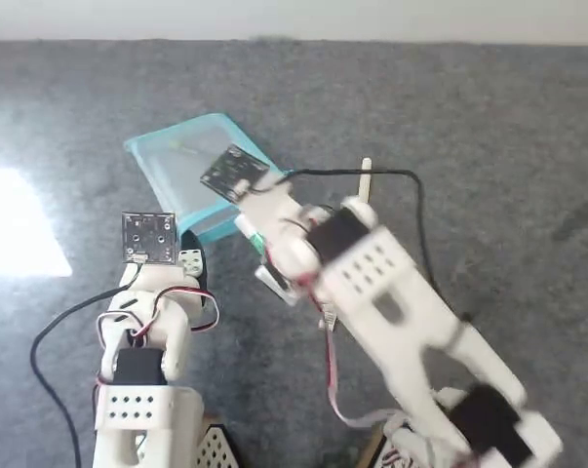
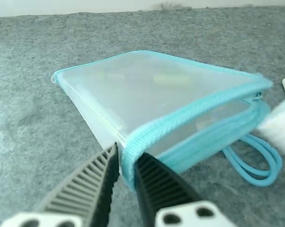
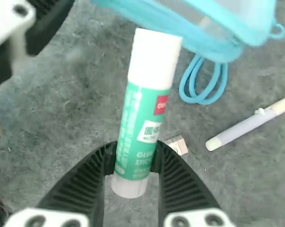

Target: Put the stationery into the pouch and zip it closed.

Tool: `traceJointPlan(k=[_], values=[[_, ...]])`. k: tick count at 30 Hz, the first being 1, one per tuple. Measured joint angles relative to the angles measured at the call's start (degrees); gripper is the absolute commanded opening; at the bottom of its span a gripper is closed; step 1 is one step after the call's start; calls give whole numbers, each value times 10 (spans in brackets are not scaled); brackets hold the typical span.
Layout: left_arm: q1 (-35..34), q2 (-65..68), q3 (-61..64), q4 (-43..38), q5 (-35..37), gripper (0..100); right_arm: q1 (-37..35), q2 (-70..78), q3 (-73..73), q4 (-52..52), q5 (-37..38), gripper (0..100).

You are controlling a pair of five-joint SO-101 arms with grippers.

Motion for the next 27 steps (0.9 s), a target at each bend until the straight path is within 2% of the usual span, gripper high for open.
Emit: traceJointPlan(k=[10, 22, 24, 27], values=[[0, 0, 0, 0, 0, 12, 0, 238, -226, 42, 4, 7], [1, 0, 0, 0, 0, 12, 33, 386, -424, 50, 1, 12], [2, 0, 0, 0, 2, 12, 39, 389, -455, 50, 0, 51], [3, 0, 0, 0, 1, 12, 49, 389, -504, 50, -2, 190]])
